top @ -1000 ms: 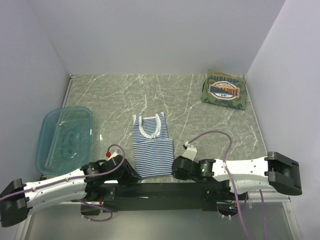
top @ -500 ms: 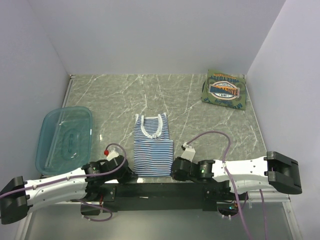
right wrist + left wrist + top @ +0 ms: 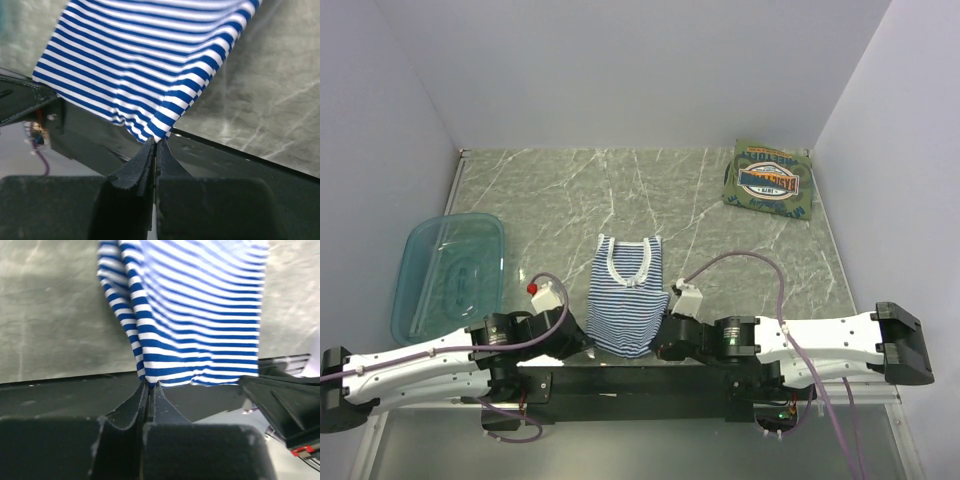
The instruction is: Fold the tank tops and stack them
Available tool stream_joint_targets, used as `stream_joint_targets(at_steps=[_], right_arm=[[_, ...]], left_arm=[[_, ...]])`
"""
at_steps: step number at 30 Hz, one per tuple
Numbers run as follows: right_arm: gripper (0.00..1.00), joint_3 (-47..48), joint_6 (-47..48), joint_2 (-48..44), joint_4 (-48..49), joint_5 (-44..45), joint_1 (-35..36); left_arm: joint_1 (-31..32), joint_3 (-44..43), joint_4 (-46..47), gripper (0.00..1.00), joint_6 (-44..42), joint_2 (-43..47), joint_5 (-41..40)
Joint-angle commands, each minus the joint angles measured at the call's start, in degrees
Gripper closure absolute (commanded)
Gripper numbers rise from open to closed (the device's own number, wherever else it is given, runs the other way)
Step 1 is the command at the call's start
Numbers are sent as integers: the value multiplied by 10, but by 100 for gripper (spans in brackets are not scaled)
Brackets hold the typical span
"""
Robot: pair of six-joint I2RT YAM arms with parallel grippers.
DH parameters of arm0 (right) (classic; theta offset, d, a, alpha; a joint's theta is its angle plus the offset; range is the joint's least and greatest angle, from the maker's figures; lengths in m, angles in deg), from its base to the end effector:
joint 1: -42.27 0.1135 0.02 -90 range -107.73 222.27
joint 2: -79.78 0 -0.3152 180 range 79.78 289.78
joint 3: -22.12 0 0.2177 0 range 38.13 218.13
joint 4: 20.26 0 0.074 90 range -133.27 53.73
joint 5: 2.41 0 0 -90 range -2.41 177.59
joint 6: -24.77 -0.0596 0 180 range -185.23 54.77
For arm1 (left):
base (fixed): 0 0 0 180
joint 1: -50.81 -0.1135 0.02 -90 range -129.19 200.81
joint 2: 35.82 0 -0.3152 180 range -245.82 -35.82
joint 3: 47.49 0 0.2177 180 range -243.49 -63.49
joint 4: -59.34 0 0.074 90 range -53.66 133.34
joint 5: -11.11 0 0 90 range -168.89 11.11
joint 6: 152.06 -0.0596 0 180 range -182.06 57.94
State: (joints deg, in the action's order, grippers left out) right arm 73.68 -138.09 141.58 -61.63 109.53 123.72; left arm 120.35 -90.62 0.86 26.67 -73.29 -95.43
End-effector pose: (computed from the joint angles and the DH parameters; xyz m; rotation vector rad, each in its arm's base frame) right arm 0.0466 0.1604 0.2513 -0.0192 2.5340 0.7492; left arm 0.0389 -0.0556 0.2222 -0.5654 2.5731 -0.7971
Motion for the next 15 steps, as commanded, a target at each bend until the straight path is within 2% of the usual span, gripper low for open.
stream_joint_targets(at_steps=[1,4,7,9,10,11,12,14,15], right_arm=[[100,45,25,-19,-49,56,-10],[100,79,63,-24,-59,61,-31],[100,101,116,-28,-42,42,-88],[100,108,162,-27,-16,7,-145],[100,111,177,-24,-9,-6,-164],[100,117,205,-19,-2,-19,-182],[100,123,220,-7,12,-43,-224],[100,138,262,9,29,-72,-268],[100,146,277,33,46,-113,-314]], left_arm=[[7,-60,-31,99,-21,-11,-56],[4,-96,0,100,-40,-22,-88],[-22,-142,23,100,-86,-59,-99],[-82,-159,46,100,-140,-94,-86],[-111,-163,64,100,-186,-102,-43],[-143,-162,118,100,-208,-121,-19],[-202,-162,140,100,-224,-131,4],[-251,-176,194,100,-266,-179,54],[-292,-186,208,100,-275,-199,64]])
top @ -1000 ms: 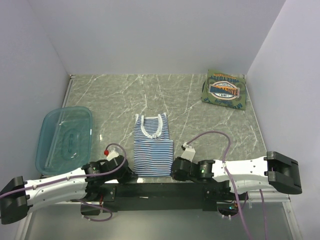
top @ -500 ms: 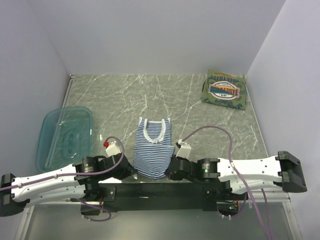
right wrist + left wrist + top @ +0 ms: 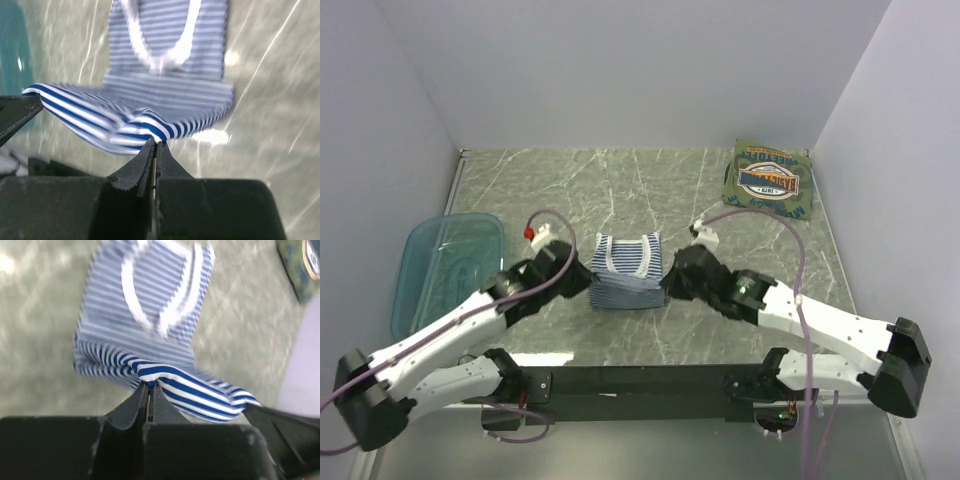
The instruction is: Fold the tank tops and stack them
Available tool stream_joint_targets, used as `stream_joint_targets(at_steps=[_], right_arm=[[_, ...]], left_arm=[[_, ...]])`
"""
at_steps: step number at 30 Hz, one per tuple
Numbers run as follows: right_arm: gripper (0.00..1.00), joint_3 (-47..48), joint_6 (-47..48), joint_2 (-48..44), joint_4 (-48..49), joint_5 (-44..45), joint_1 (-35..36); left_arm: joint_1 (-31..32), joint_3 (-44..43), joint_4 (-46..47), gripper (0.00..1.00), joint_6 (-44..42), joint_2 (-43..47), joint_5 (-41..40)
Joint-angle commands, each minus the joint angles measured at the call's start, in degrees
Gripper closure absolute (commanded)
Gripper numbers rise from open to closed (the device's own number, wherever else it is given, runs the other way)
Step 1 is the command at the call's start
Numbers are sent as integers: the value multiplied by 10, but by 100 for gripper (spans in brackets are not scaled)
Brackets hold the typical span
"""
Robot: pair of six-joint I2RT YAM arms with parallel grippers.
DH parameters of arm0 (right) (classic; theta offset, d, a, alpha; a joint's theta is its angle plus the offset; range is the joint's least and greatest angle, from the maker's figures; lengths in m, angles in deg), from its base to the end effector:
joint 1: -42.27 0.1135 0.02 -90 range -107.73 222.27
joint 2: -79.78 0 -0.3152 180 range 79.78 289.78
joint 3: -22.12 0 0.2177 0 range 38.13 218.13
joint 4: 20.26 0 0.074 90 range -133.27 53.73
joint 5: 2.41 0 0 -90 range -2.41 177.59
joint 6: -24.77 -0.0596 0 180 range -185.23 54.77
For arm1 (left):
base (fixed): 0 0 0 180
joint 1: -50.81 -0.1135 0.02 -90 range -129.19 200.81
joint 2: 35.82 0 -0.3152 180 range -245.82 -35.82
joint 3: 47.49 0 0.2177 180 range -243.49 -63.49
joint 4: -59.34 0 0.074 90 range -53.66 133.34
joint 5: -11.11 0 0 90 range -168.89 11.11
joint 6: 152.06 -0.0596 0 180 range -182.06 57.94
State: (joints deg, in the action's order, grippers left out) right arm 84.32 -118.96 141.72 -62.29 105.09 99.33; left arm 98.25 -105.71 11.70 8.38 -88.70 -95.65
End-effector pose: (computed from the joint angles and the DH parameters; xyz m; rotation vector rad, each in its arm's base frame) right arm 0.1167 0.1472 0.3055 0.0933 2.3476 0.6587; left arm 0.1097 -0.0941 0.2969 -0.6257 2.2990 -0.7197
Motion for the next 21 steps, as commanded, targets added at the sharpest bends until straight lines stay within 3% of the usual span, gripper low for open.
stream_joint_targets(at_steps=[1,5,9,12,13,15,16,19,21], right_arm=[[100,49,100,46,60,-87,-97],[100,134,163,146,90,-171,-201],[100,244,199,305,102,-242,-272],[86,342,219,419,93,-281,-305],[77,364,221,443,98,-287,-312],[66,413,219,503,104,-294,-337],[58,444,216,520,103,-299,-345],[51,474,223,550,78,-282,-357],[49,467,237,523,71,-246,-355]], left_arm=[[-89,-58,113,100,-110,-89,76],[-176,-126,181,100,-135,-216,154],[-259,-218,214,100,-157,-356,198],[-298,-301,223,99,-176,-473,240],[-306,-340,224,95,-177,-501,246],[-328,-363,260,77,-178,-567,288],[-335,-380,300,58,-174,-603,309],[-344,-414,301,39,-182,-623,311],[-346,-409,280,34,-188,-602,284]])
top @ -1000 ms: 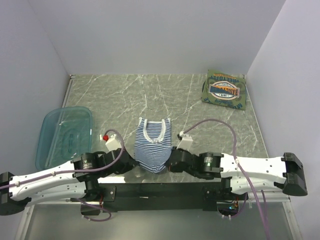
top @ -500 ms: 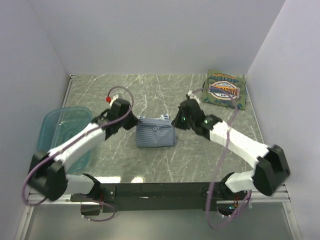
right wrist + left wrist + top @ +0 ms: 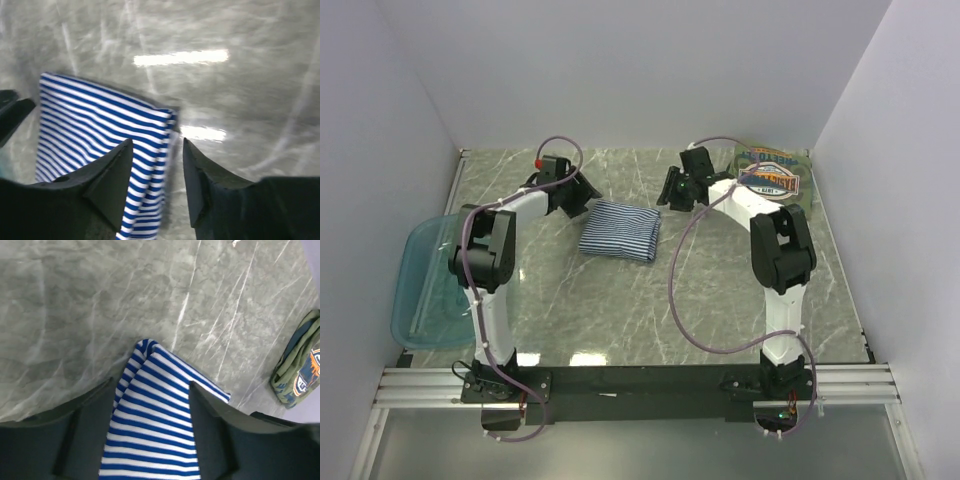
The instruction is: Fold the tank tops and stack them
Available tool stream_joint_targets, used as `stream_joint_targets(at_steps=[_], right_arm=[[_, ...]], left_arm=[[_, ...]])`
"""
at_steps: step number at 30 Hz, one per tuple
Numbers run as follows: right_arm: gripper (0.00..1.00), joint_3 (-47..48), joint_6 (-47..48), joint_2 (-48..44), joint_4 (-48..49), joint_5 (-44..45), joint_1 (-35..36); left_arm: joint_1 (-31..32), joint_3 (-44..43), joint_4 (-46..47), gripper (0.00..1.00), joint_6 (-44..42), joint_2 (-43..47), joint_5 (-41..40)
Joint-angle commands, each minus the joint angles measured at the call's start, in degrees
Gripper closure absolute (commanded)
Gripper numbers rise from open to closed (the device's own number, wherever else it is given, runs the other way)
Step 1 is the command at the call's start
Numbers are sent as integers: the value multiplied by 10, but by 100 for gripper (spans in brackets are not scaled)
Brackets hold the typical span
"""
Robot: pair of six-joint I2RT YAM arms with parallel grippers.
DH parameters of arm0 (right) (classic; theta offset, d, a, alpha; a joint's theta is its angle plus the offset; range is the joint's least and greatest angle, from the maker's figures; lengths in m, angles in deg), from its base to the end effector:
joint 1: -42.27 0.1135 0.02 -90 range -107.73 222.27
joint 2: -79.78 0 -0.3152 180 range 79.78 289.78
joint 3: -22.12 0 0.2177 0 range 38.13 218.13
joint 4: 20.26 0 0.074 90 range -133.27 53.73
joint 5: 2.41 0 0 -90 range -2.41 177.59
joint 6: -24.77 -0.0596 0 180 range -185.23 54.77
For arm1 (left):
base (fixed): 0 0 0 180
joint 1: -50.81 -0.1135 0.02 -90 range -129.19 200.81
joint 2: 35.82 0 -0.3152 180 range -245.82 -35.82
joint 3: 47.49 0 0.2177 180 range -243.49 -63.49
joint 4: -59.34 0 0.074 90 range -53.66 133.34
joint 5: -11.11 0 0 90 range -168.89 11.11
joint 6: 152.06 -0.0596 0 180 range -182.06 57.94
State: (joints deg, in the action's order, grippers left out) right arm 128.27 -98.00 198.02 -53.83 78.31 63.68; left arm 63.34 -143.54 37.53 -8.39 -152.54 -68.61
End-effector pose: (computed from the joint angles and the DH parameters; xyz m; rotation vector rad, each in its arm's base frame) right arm 0.4386 0.1823 0.2506 0.1618 2.4453 0.6315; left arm 0.4499 -0.1109 0.2286 -0.7637 2.3090 -0.7673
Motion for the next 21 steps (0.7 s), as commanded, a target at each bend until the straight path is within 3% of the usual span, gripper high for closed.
stream_joint_targets(at_steps=[1,5,9,14,16,21], right_arm=[[47,-6,25,-55,-12,33,2],[48,-115,9,-154,13,51,21],[50,-190,-8,-211,41,87,94],[61,-193,-38,-202,56,101,159],[66,-183,-47,-183,67,82,164],[71,-211,-68,-128,96,46,157]], left_arm=[[3,-7,22,32,-20,69,-12],[5,46,-38,32,-2,140,-91],[25,124,-23,41,-6,210,-101],[85,156,-13,57,-29,234,-101],[94,168,-2,69,-23,216,-93],[115,213,41,79,-17,186,-77]])
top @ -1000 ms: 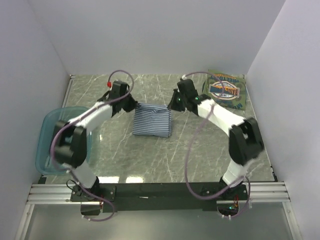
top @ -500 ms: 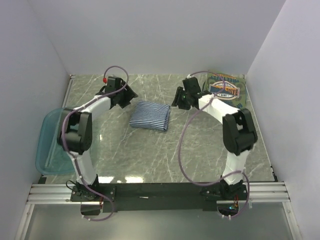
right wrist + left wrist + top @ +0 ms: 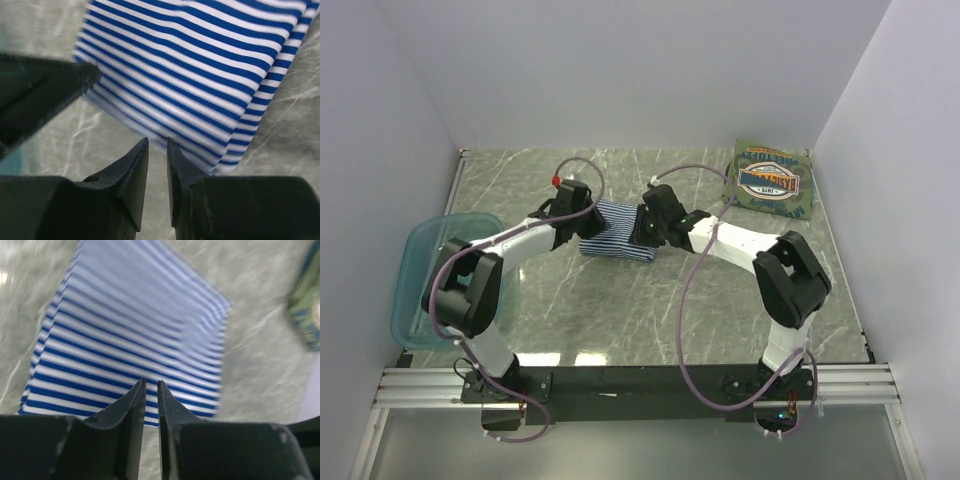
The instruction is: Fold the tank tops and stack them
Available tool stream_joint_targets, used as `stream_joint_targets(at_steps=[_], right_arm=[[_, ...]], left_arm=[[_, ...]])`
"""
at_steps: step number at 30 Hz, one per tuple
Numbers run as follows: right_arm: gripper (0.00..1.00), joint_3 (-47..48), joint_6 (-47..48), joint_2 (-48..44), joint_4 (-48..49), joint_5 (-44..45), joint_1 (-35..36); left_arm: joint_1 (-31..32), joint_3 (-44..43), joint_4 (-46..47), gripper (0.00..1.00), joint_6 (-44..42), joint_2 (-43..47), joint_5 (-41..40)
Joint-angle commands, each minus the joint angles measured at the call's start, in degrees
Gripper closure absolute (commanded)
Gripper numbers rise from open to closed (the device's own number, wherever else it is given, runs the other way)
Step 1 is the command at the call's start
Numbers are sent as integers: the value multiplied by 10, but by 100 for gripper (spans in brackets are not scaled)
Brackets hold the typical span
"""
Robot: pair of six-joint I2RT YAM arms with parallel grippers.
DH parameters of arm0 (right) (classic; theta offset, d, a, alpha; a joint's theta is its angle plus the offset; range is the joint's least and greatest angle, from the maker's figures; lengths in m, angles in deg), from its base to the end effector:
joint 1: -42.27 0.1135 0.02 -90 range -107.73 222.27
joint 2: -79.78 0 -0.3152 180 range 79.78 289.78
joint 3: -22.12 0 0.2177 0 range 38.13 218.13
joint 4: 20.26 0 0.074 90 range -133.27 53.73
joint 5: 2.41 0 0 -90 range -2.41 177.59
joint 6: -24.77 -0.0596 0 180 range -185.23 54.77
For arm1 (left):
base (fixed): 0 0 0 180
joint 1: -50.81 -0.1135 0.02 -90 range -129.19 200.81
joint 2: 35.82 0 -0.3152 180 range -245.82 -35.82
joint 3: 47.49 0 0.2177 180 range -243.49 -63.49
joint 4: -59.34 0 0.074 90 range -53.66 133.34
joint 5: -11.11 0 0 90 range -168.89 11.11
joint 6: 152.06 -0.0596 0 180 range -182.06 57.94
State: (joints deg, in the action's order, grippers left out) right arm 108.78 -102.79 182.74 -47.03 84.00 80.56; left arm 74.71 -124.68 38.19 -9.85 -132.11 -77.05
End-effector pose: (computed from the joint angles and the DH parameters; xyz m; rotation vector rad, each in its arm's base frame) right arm 0.3094 0.2490 0.2684 -0.0487 2.4380 0.7108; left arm 0.3304 -0.1485 0.2693 -0.5652 2.3136 -0.7108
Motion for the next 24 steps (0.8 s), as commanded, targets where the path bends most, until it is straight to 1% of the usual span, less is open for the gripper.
stream_joint_targets(at_steps=[1,3,7,11,14,15,16,17,18,21,22,24], right_arm=[[73,-38,-27,29,36,-15,-15],[73,-65,-36,36,55,-26,-24],[75,-137,-53,23,86,-40,-33],[73,-160,-52,-17,80,-33,-35],[64,-163,-47,-60,68,-13,-37],[60,-164,-46,-70,60,-8,-41],[53,-169,-45,-80,60,-7,-46],[50,-175,-45,-98,65,-14,-63],[45,-181,-45,-106,77,-18,-72],[37,-186,-31,-117,80,-27,-107],[33,-179,-24,-115,81,-33,-115],[31,-169,-21,-91,90,-63,-135]], left_arm=[[3,39,40,80,0,-30,10],[8,56,47,83,2,-43,15],[18,91,72,83,9,-52,9],[27,111,77,83,11,-45,12],[29,115,78,79,10,-26,9],[29,107,73,78,9,-22,9],[29,101,60,76,4,-14,7],[29,98,56,75,1,-8,6],[29,89,53,73,0,-5,4],[30,76,33,72,-8,8,5],[31,66,31,72,-11,8,10],[34,50,21,72,-14,1,10]])
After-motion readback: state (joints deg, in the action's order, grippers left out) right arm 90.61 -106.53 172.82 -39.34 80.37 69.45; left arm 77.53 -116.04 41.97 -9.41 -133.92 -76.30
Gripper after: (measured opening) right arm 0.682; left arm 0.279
